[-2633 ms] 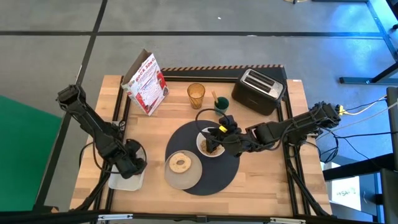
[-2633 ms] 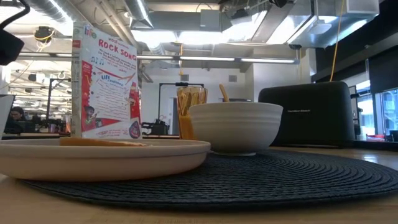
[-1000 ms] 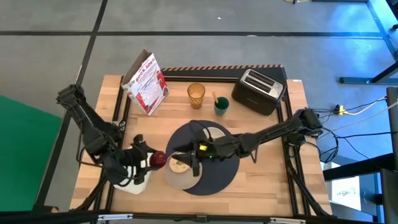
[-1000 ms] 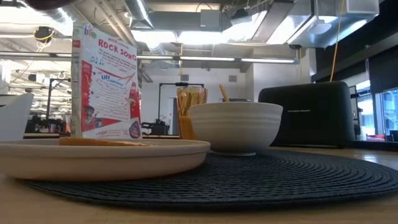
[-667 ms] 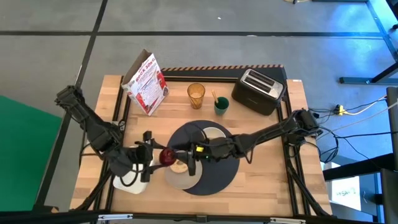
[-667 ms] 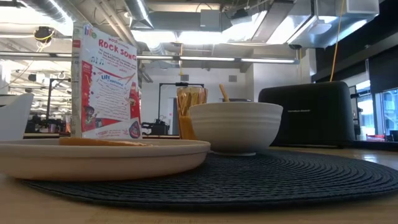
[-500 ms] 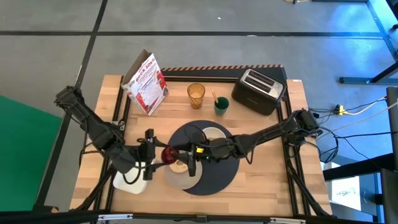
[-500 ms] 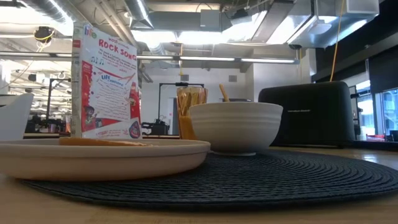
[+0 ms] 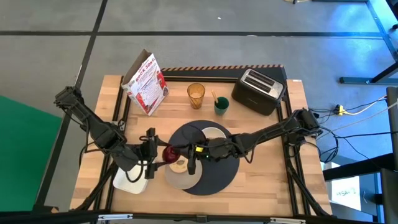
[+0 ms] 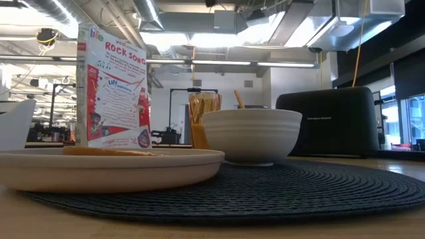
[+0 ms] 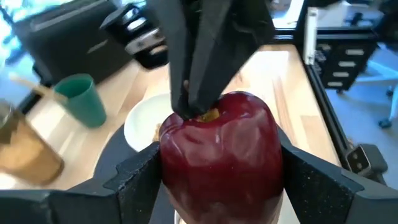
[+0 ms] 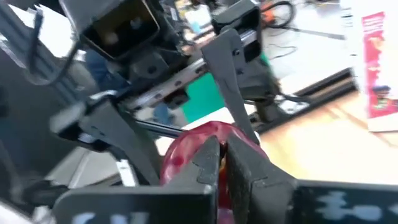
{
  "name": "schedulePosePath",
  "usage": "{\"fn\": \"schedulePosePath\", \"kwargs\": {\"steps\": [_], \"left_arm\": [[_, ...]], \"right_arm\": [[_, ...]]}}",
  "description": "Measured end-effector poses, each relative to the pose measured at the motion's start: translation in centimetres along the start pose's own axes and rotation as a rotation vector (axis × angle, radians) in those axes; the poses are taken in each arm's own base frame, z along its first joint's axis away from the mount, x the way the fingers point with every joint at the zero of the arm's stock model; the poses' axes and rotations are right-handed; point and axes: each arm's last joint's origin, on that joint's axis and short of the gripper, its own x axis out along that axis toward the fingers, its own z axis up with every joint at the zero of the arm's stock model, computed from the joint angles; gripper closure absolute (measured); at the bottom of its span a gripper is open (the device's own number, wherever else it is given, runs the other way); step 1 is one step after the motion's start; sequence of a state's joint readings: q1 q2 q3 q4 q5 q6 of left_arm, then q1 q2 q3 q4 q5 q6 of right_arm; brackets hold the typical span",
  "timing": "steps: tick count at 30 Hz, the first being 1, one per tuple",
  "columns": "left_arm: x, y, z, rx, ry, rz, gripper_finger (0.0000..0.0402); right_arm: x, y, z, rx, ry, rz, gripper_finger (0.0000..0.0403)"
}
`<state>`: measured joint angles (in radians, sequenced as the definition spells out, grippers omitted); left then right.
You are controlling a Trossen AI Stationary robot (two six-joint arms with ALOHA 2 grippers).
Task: Arrange a breakfast setting
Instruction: Put the red apple on the gray plate
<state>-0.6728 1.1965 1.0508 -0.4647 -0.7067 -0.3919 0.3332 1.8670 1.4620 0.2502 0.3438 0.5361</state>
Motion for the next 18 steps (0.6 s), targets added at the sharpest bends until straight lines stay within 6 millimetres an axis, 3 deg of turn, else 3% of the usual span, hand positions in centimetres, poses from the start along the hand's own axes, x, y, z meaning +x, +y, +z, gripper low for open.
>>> {"fn": "schedulePosePath", "kwargs": {"steps": [4, 10, 14, 18], "left_arm": [[0.0, 0.4, -0.4, -0.120, 0.037, 0.034, 0.0079], [-0.4, 1.1, -2.3, -0.103, 0.201, 0.092, 0.0041], [-0.7, 1.1, -3.2, -0.122, 0.270, 0.092, 0.0037], [-0.2, 1.1, -5.1, -0.156, 0.315, 0.099, 0.0040]], "right_arm": [[0.0, -0.5, -0.7, -0.038, 0.055, -0.054, 0.0398], [-0.4, -0.9, -2.6, -0.063, 0.219, -0.119, 0.0399], [-0.4, -0.4, -3.8, -0.079, 0.254, -0.116, 0.0400], [0.5, -0.6, -6.7, -0.070, 0.325, -0.121, 0.0401]]}}
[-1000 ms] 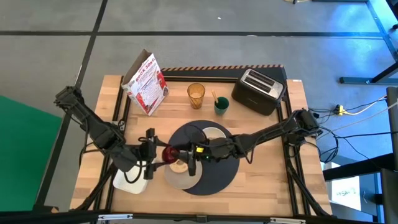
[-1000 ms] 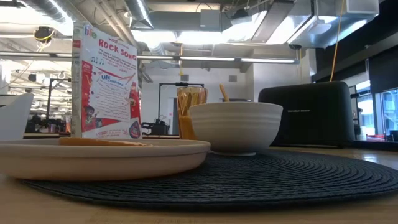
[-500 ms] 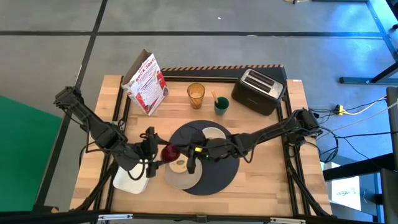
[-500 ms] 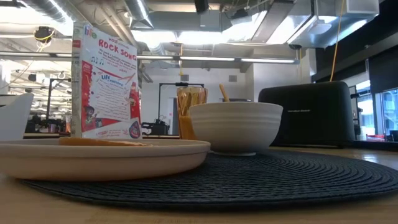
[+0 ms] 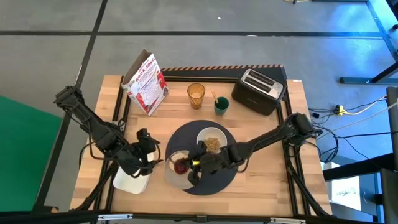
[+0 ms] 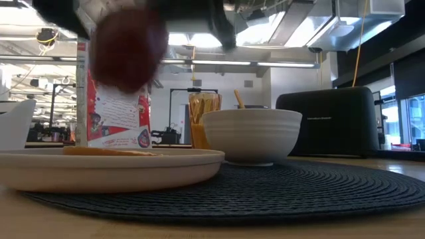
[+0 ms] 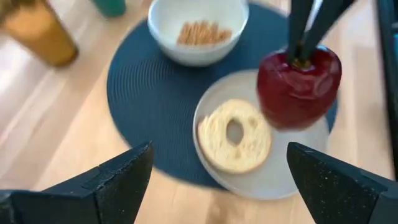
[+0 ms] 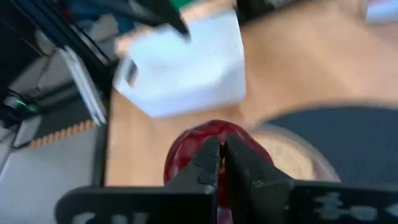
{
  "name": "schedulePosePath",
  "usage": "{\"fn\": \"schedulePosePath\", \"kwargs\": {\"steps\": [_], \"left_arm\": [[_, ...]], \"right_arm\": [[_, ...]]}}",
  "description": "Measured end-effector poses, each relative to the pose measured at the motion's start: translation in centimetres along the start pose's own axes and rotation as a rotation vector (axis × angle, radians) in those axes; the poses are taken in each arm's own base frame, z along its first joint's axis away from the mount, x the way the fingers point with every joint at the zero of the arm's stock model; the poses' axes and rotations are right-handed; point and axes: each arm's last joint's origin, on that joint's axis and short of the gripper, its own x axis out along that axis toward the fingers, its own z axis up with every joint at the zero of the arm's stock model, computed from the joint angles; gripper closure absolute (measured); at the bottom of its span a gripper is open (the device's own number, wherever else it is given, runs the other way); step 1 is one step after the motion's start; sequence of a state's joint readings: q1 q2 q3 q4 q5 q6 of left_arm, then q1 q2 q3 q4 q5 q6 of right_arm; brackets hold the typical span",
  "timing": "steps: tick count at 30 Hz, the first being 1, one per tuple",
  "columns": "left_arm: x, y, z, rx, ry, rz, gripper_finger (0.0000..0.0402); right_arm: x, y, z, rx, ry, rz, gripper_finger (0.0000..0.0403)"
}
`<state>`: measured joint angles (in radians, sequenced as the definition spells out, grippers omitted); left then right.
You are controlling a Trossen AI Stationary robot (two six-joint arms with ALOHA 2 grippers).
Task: Arrange a breakfast setting
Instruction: Put the red apple on the gray plate
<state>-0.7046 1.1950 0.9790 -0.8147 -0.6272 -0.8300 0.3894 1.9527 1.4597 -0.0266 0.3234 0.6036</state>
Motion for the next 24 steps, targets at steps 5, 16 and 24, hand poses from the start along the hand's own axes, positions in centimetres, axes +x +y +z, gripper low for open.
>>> {"fn": "schedulePosePath", "kwargs": {"steps": [5, 16, 24], "left_arm": [[1.8, 0.6, -3.6, -0.091, 0.116, 0.025, 0.0041], [3.7, 2.7, -9.0, -0.162, 0.317, 0.124, 0.0041], [3.4, 3.7, -9.7, -0.104, 0.425, 0.196, 0.0041]], "right_arm": [[1.0, 0.9, -2.9, 0.044, 0.042, -0.043, 0.0401], [1.5, 1.5, -6.0, 0.066, 0.083, -0.135, 0.0402], [1.8, 1.1, -5.9, 0.088, 0.040, -0.190, 0.0402]]}}
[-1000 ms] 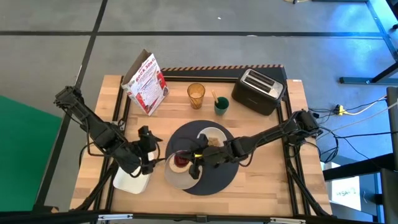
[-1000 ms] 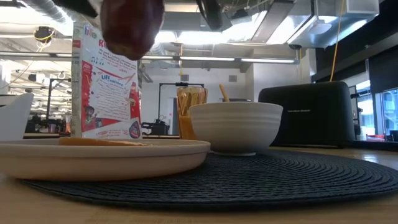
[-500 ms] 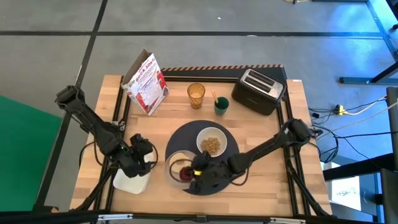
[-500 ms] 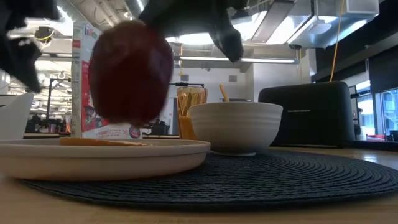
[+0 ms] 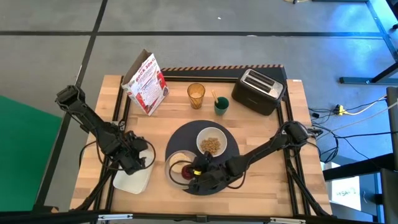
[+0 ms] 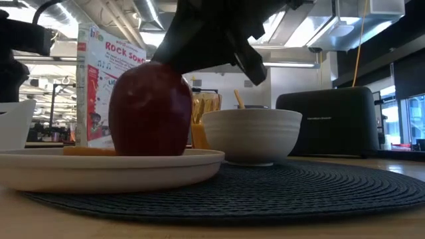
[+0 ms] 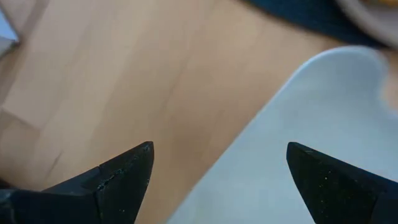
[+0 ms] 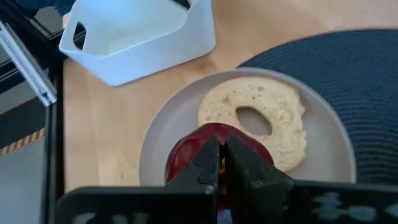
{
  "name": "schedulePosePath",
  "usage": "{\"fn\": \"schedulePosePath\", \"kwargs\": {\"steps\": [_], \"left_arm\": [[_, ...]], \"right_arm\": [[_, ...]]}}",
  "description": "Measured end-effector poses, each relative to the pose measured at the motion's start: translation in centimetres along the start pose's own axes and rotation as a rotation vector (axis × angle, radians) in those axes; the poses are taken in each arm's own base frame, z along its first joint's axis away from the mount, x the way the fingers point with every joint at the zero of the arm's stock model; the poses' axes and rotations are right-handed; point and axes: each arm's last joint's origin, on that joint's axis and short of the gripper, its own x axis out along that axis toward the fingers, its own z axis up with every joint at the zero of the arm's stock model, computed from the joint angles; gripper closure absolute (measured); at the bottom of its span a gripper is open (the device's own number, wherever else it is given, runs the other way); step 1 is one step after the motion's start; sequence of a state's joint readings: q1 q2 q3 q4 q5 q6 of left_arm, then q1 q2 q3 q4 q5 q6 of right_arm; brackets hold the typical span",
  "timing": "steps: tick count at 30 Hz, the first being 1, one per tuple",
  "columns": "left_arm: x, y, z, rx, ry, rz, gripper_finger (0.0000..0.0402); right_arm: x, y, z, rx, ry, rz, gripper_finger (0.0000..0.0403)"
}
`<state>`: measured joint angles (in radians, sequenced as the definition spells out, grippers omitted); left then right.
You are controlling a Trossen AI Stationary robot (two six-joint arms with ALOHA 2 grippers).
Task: Arrange a breakfast setting
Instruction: Put the red apple on the gray plate, then put the yellow glass cup onto the black table mat above the gray plate
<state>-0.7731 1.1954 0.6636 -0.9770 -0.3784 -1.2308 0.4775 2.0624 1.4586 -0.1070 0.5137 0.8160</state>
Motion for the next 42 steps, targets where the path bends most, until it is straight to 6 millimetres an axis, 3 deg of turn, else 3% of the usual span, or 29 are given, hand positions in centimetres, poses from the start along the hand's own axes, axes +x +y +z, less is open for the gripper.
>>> {"fn": "schedulePosePath", "kwargs": {"steps": [8, 22, 35, 42], "left_arm": [[-0.1, 1.0, -0.4, -0.003, 0.052, 0.099, 0.0041], [-0.4, 1.3, -1.1, -0.003, 0.083, 0.128, 0.0055], [-0.4, 1.2, -1.0, -0.018, 0.122, 0.117, 0.0057], [-3.1, 0.2, 0.6, 0.048, 0.114, 0.049, 0.0057]], "right_arm": [[0.2, -0.4, -0.1, 0.003, 0.068, 0.012, 0.0389], [-0.1, 0.3, 0.3, 0.138, 0.097, 0.104, 0.0261], [-1.5, 3.0, 4.0, 0.109, 0.000, 0.184, 0.0250], [-2.5, 4.3, 6.4, 0.067, -0.072, 0.215, 0.0249]]}}
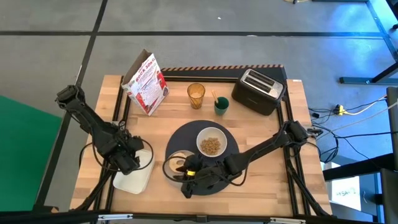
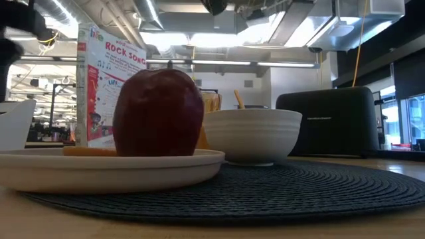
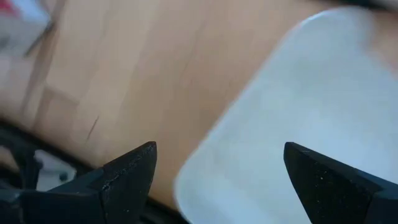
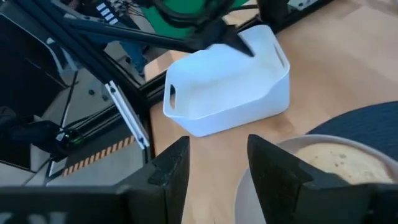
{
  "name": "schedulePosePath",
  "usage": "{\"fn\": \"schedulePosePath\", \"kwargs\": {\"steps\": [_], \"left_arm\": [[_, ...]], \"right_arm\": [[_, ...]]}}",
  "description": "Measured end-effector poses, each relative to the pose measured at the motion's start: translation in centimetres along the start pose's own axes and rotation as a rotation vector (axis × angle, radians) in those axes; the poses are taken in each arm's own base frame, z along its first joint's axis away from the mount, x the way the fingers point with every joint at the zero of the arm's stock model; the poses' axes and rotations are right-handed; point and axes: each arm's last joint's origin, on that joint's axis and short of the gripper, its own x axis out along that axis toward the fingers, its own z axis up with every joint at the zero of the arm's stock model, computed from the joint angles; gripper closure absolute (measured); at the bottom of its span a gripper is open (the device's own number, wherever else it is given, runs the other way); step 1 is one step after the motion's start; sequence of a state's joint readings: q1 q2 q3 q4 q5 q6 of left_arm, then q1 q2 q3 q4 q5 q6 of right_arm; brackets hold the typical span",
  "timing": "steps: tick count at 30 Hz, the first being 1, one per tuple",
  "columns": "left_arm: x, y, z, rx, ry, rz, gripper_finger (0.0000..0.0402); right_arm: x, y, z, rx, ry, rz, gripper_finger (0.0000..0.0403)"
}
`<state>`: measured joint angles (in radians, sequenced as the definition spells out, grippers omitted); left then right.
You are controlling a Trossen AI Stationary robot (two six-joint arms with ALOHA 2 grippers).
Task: Arrange a breakfast setting
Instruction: Put the yellow glass cup onto the black table mat above the gray plate
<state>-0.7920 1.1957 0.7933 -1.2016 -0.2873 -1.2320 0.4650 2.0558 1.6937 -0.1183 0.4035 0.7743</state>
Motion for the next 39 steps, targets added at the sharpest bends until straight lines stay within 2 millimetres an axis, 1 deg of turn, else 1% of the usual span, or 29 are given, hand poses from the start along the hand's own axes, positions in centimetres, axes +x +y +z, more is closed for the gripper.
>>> {"fn": "schedulePosePath", "kwargs": {"steps": [2, 5, 7, 9, 10, 12, 14, 15, 18, 21, 24, 27, 33, 37, 39], "left_arm": [[-1.2, -0.5, 0.7, 0.026, -0.024, -0.048, 0.0057], [-3.1, -1.1, 2.1, 0.002, -0.102, -0.122, 0.0057], [-4.2, -1.7, 3.2, -0.016, -0.191, -0.182, 0.0057], [-5.0, -2.4, 4.1, -0.035, -0.323, -0.234, 0.0057], [-5.1, -2.8, 4.5, -0.023, -0.388, -0.252, 0.0057], [-4.6, -3.9, 5.4, 0.053, -0.493, -0.292, 0.0057], [-3.3, -5.0, 6.1, 0.108, -0.544, -0.312, 0.0057], [-2.5, -5.4, 6.4, 0.118, -0.542, -0.307, 0.0057], [-0.1, -6.1, 7.0, 0.125, -0.481, -0.262, 0.0057], [2.1, -6.4, 7.0, 0.161, -0.371, -0.212, 0.0057], [3.6, -6.4, 6.8, 0.189, -0.276, -0.173, 0.0057], [4.6, -5.8, 6.2, 0.187, -0.152, -0.102, 0.0057], [4.8, -3.7, 4.9, 0.170, 0.035, 0.064, 0.0057], [4.2, -2.9, 4.5, 0.167, 0.081, 0.085, 0.0057], [3.8, -2.7, 4.5, 0.159, 0.076, 0.071, 0.0057]], "right_arm": [[-0.1, 0.2, 0.5, 0.000, -0.005, -0.005, 0.0249], [-0.3, 0.4, 1.4, 0.003, -0.016, -0.007, 0.0249], [-0.4, 0.3, 2.1, 0.003, -0.004, -0.035, 0.0249], [-0.7, 0.3, 3.0, -0.002, -0.005, -0.084, 0.0249], [-1.0, 0.4, 3.5, 0.003, -0.014, -0.128, 0.0249], [-2.1, 0.6, 4.8, -0.005, -0.040, -0.239, 0.0249], [-3.5, 0.9, 6.0, -0.033, -0.058, -0.345, 0.0249], [-4.2, 0.9, 6.6, -0.043, -0.064, -0.388, 0.0249], [-6.5, 1.1, 8.1, -0.062, -0.041, -0.473, 0.0249], [-8.3, 1.2, 9.4, -0.087, -0.025, -0.521, 0.0249], [-9.2, 1.0, 9.8, -0.116, -0.024, -0.563, 0.0249], [-9.4, 0.9, 9.9, -0.128, -0.015, -0.579, 0.0249], [-9.7, 0.5, 9.6, -0.166, 0.012, -0.622, 0.0249], [-10.4, -0.2, 9.5, -0.245, 0.020, -0.714, 0.0249], [-11.0, -0.8, 9.9, -0.266, 0.039, -0.750, 0.0249]]}}
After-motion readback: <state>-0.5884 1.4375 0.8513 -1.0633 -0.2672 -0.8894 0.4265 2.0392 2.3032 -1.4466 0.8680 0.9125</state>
